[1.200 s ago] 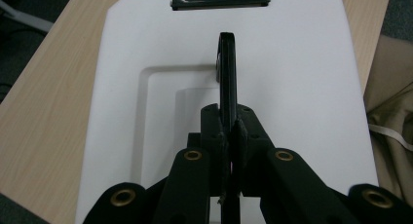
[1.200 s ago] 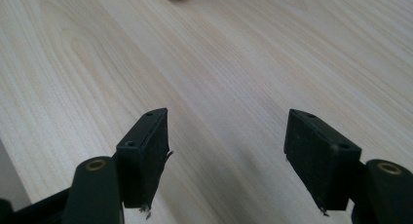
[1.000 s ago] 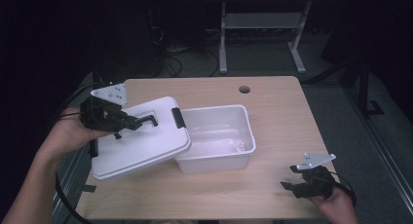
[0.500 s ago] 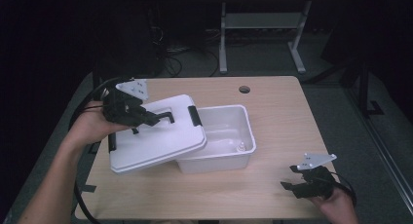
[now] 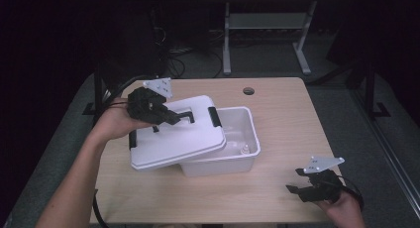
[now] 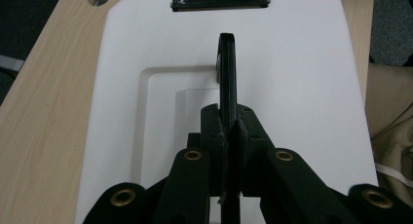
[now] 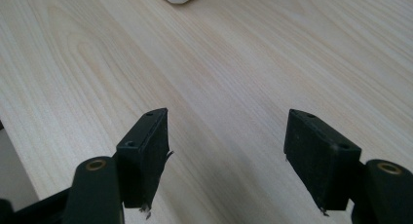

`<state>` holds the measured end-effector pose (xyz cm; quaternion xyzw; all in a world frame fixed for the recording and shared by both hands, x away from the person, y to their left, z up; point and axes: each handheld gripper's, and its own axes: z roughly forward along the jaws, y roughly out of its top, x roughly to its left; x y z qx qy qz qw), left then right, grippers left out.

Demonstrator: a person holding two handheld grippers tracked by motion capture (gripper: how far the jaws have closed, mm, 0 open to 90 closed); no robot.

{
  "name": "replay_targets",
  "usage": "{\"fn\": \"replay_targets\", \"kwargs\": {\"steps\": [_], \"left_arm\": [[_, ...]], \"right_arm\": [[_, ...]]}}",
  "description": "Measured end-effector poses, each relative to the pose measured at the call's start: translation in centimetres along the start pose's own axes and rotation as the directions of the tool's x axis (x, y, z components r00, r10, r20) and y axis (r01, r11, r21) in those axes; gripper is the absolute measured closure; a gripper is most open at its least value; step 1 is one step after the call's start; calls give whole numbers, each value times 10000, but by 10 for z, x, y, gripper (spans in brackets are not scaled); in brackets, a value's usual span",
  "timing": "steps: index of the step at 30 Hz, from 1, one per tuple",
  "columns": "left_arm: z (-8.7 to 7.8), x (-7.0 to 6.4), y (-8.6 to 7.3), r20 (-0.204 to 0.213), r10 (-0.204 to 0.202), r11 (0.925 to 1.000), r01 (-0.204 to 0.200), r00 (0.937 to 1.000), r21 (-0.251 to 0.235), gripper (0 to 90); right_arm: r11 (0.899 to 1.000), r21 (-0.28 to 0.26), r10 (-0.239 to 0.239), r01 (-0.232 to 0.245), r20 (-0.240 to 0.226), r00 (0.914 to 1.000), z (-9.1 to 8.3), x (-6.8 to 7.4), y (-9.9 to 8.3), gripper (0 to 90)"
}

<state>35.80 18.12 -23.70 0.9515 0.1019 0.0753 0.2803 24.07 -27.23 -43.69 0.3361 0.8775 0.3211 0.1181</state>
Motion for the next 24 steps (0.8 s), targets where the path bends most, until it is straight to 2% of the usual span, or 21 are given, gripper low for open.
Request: {"fn": "replay_targets", "kwargs": {"steps": [6, 12, 24], "left_arm": [[11, 3, 9, 148, 82, 10000, -82, 9999, 9, 840], [22, 7, 20, 320, 360, 9993, -363, 9988, 89, 840], [45, 11, 37, 658, 446, 9990, -444, 9968, -47, 840]], "right_arm": [[10000, -45, -48, 48, -31, 10000, 0, -1, 0, 322], [10000, -49, -4, 4, -27, 10000, -1, -1, -1, 323], [10000, -44, -35, 35, -41, 10000, -2, -1, -1, 322]]}}
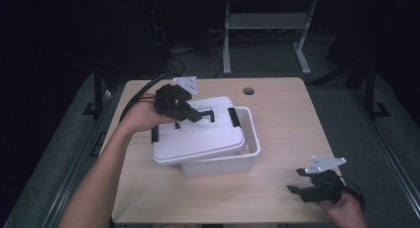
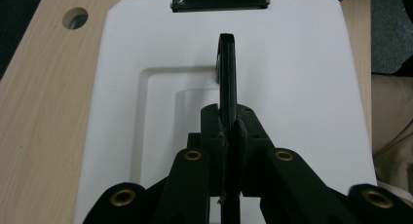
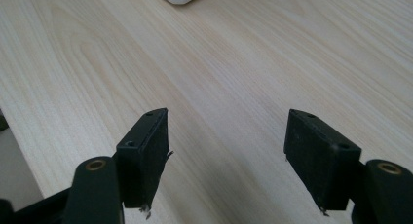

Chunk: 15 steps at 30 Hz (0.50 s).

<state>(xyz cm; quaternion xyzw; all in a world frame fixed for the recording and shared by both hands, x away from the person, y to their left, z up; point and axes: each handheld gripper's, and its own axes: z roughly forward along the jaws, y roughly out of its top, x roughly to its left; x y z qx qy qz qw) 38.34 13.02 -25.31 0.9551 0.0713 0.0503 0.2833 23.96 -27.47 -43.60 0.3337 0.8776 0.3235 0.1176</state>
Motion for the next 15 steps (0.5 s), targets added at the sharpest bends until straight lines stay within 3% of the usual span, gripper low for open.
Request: {"fn": "replay_targets", "kwargs": {"steps": [15], "left_arm": [[20, 3, 16, 232, 303, 9995, -305, 9993, 87, 840]], "right_arm": [[10000, -66, 25, -25, -22, 10000, -1, -1, -1, 322]]}}
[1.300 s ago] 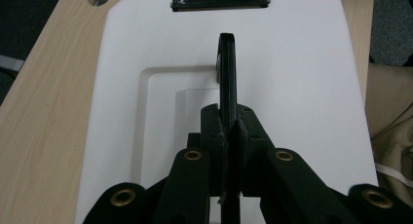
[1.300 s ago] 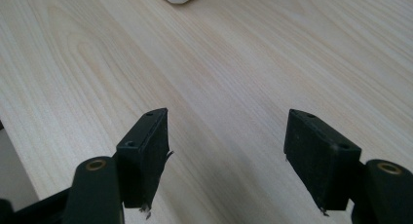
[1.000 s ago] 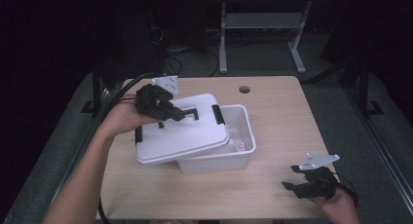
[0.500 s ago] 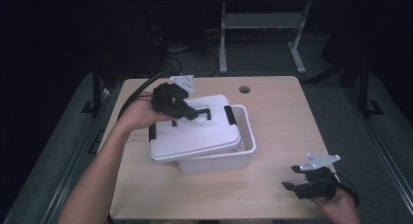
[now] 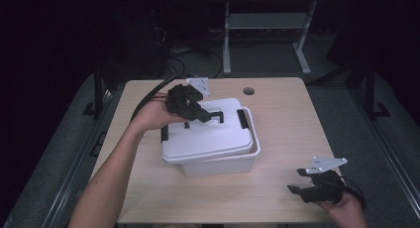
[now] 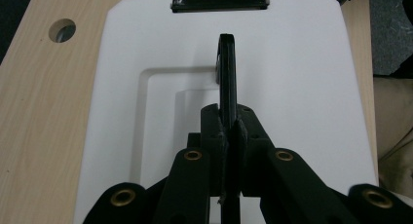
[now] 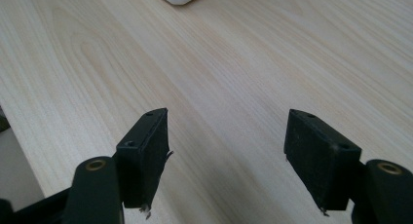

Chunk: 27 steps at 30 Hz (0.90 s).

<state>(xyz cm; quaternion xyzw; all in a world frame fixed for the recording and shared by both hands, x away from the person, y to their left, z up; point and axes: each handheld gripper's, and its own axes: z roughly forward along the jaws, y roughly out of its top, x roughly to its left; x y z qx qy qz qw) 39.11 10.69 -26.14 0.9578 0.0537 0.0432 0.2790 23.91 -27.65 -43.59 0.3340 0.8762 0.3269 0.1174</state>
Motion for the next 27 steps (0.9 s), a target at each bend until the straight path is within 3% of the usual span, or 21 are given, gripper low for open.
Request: {"fn": "replay_targets", "kwargs": {"steps": [13, 27], "left_arm": [[18, 5, 11, 365, 153, 9999, -155, 9992, 51, 840], [30, 7, 15, 483, 256, 9996, -261, 9985, 98, 839]], "right_arm": [[10000, 46, -5, 5, 20, 10000, 0, -1, 0, 324], [10000, 53, -16, 16, -31, 10000, 0, -1, -1, 326]]}}
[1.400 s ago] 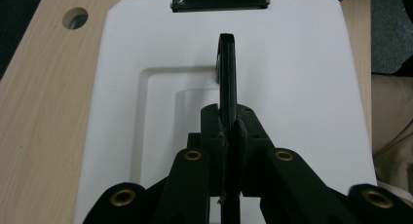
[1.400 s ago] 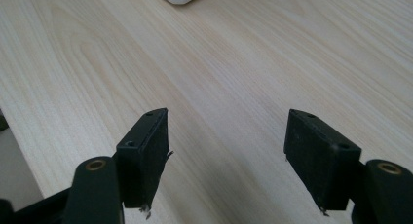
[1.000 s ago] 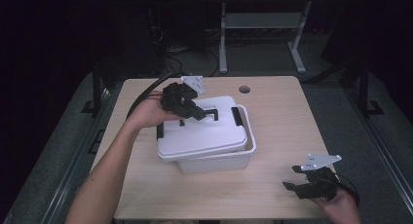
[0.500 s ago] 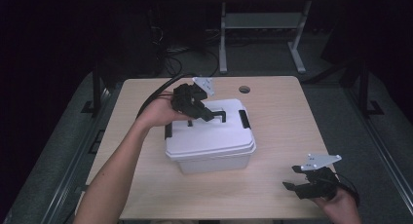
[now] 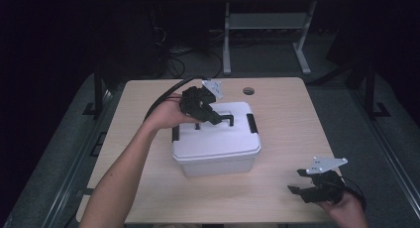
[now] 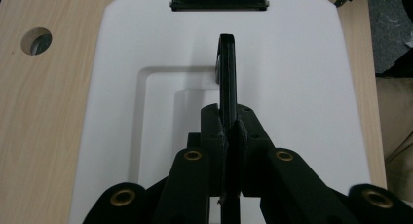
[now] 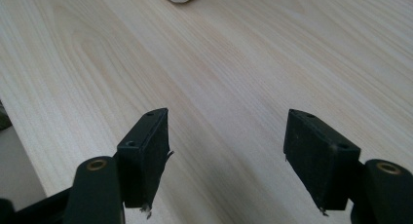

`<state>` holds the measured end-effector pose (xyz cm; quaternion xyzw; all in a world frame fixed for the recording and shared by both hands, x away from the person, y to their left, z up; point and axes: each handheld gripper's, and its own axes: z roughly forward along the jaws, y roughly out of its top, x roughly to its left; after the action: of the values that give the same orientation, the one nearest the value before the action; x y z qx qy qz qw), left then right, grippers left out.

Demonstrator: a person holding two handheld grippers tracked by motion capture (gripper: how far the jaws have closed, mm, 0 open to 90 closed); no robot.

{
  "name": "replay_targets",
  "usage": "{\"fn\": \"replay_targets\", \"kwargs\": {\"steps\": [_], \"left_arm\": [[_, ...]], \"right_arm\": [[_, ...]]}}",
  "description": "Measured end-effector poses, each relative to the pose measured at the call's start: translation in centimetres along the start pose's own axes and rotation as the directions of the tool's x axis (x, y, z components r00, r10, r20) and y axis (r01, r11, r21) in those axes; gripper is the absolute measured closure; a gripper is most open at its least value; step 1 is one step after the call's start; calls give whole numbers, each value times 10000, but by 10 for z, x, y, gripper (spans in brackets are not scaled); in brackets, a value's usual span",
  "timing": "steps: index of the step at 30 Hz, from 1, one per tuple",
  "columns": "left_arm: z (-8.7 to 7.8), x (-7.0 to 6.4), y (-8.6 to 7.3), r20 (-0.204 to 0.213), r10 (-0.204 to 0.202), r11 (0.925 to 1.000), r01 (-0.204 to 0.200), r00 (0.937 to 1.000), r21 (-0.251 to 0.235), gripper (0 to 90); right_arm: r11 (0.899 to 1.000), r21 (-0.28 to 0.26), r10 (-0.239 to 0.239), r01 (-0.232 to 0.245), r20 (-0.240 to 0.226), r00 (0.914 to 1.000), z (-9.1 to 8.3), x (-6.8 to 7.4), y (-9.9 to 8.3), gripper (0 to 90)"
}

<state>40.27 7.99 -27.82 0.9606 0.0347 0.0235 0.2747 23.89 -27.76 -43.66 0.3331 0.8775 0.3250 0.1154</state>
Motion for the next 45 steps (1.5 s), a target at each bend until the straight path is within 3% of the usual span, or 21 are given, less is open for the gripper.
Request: {"fn": "replay_targets", "kwargs": {"steps": [15, 25, 34, 41, 45], "left_arm": [[7, 2, 3, 48, -4, 10000, 3, 10000, 90, 838], [11, 1, 0, 50, 11, 9989, -13, 10000, 471, 837], [9, 0, -4, -7, -110, 9993, 110, 9999, 371, 832], [0, -6, -8, 1, -329, 9990, 329, 9995, 301, 706], [-5, -11, -12, 257, -340, 9992, 335, 9991, 209, 621]], "right_arm": [[10000, -7, -82, 82, -34, 10000, 0, -1, -1, 326], [10000, 1, -37, 37, -54, 10000, 0, 0, -1, 326], [10000, 3, -48, 48, -54, 10000, 0, 1, -1, 326], [10000, -2, -56, 56, -53, 10000, 0, 1, -1, 326], [9999, -21, -115, 115, -35, 9999, 0, 1, -1, 326]]}}
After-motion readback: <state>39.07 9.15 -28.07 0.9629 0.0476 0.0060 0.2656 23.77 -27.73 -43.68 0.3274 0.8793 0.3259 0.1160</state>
